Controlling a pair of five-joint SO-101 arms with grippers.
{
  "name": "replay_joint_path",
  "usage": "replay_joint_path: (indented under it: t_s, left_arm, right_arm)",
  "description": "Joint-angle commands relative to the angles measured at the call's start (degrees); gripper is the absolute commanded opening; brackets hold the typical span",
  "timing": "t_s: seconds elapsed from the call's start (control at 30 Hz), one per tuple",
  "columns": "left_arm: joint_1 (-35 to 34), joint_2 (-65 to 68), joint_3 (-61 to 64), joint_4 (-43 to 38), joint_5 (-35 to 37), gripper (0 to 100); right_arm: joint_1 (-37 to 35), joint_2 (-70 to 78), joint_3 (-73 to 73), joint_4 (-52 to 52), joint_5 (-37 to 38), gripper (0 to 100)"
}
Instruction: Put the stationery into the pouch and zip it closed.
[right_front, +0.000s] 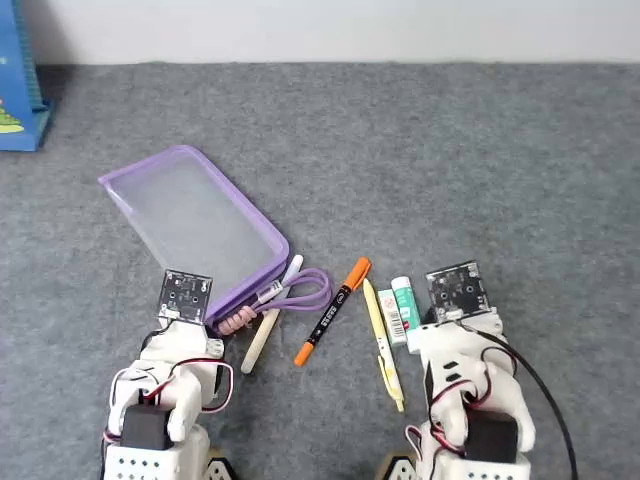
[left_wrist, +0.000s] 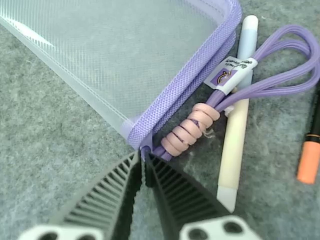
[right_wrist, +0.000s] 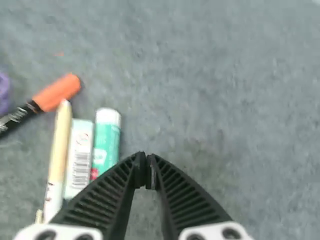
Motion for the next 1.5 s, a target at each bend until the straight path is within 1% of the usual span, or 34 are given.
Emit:
replay_joint_path:
  t_s: [0.0,0.07,0.13,0.23,0.3,0.37,0.47,0.53,0.6,0.7,0.77,0.8,0.9,1.07,1.13,1.3,1.4,1.47]
  left_arm:
    - [-0.97,-0.62,-0.48,0.18,-0.62,1]
    - [-2.37,-0.62,-0.84,0.35,-2.64,1]
    - [-5.01,-0.62,-2.15,0.09,-7.91,1]
    - [-13.98,-0.7,-4.62,-0.18,-17.41,1]
    - [-21.1,-0.7,-4.88,-2.2,-21.1,1]
    - [-25.58,-0.7,-4.7,-4.4,-18.73,1]
    - [-28.66,-0.7,-4.88,-5.63,-11.96,1]
    - [-31.12,-0.7,-5.05,-5.63,-10.2,1]
    - [-34.64,-0.7,-5.14,-5.71,-12.04,1]
    - [-40.18,-0.7,-5.14,-7.03,-18.46,1]
    - [-41.14,-0.7,-5.05,-7.74,-23.03,1]
    - [-41.14,-0.7,-4.79,-7.56,-23.91,1]
    - [-41.41,-0.7,-4.7,-6.86,-23.38,2]
    - [-41.41,-0.7,-3.12,-7.12,-23.21,6]
    - [-41.41,-0.7,-3.12,-6.86,-23.21,9]
    - [-41.14,-0.7,-1.89,-6.77,-23.21,14]
    - [-41.14,-0.7,-1.71,-6.77,-23.21,14]
    - [-41.14,-0.7,-1.45,-6.77,-23.21,14]
  right_arm:
    - [-3.38,-0.13,-4.92,-0.57,-0.62,0.9]
    - [-4.97,-0.13,-5.45,-0.57,-0.62,0.9]
    - [-5.67,-0.13,-5.89,-0.57,-0.62,0.9]
    - [-5.67,-0.13,-5.89,-0.92,-0.26,1.0]
    - [-5.76,-0.13,-5.89,-1.01,-0.18,1.1]
    - [-6.29,-0.13,-5.89,-1.01,-0.18,1.1]
    - [-9.54,0.31,-5.89,-0.84,-0.09,1.1]
    - [-11.47,2.51,-6.86,-0.92,-0.09,1.1]
    - [-12.53,7.08,-9.41,-0.92,-0.09,1.3]
    - [-13.49,17.89,-15.47,-1.01,-0.09,3.7]
    - [-15.69,26.24,-20.04,-0.84,-0.09,4.3]
    - [-17.27,30.81,-22.51,-0.57,-0.09,4.3]
    - [-23.16,43.03,-28.4,-0.92,-0.09,4.6]
    - [-31.69,58.95,-37.54,-1.01,-0.09,4.9]
    - [-34.59,64.4,-40.97,-1.01,0.0,8.4]
    - [-39.34,76.0,-47.65,-1.1,0.0,24.3]
    - [-41.1,81.89,-50.46,-1.71,0.0,25.9]
    - [-41.8,85.14,-50.73,-4.35,0.0,26.2]
